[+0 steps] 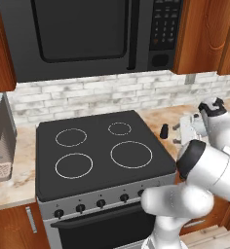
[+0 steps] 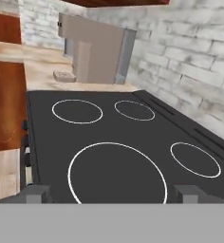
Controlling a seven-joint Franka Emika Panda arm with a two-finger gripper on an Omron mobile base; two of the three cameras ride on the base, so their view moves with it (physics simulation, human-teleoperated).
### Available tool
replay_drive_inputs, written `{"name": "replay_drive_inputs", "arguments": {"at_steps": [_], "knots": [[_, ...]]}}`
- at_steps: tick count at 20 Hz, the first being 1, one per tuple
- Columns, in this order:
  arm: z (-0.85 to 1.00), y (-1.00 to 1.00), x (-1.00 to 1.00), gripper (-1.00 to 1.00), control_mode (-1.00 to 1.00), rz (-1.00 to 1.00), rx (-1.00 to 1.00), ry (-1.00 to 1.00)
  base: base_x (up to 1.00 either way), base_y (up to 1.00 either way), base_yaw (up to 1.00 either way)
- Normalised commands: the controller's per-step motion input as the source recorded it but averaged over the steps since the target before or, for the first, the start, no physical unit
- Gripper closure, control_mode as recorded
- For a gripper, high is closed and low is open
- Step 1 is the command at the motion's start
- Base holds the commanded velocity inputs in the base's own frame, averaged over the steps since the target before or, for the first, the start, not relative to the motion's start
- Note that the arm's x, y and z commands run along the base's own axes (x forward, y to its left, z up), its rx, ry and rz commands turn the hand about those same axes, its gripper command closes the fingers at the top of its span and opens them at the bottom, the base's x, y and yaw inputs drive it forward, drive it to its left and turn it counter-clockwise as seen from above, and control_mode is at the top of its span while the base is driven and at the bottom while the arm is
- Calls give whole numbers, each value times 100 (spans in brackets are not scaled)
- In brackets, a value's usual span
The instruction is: Collect the paprika, mayonnaise, and shaker from the cabinet and place them next to the stove.
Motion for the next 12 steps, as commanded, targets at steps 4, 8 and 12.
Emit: {"name": "replay_drive_inputs", "arguments": {"at_steps": [4, 8, 12], "knots": [[41, 52, -56, -100, -100, -36, 0, 12, 0, 0, 0], [48, 20, -43, -100, -100, -40, 0, 20, 0, 0, 0], [43, 9, -34, -100, -100, -42, 0, 28, 0, 0, 0]]}}
